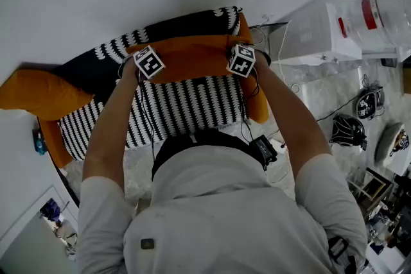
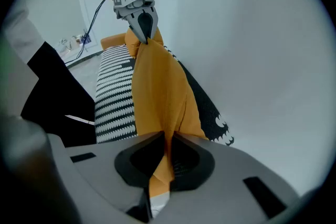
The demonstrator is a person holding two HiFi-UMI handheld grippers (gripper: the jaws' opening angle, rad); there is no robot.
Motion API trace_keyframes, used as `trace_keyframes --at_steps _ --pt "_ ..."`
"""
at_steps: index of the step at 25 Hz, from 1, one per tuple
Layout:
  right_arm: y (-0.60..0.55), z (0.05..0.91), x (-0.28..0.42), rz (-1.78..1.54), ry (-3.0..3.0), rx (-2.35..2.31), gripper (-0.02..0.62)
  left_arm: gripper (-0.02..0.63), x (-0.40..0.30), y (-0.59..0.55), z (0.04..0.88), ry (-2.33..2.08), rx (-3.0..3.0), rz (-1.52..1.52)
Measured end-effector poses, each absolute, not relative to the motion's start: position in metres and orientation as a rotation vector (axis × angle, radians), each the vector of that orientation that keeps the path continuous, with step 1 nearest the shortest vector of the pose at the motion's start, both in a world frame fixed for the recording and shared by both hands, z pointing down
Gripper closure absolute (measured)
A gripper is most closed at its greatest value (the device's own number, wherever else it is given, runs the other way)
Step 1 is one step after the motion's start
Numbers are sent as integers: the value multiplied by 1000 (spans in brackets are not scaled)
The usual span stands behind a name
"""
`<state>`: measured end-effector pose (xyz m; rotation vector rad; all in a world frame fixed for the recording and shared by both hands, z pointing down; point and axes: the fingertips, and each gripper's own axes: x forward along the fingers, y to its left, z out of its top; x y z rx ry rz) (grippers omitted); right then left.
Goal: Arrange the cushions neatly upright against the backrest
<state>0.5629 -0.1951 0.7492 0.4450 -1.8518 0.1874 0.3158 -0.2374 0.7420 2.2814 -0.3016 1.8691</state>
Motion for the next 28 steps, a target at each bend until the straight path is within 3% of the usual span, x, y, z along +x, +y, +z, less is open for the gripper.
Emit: trace_keyframes --at_steps 23,28 --pt "-251 837 583 254 -1854 428 549 589 336 -299 837 -283 2202 1903" --pt "-271 850 586 288 -1846 509 500 586 335 -306 846 -313 2215 1860"
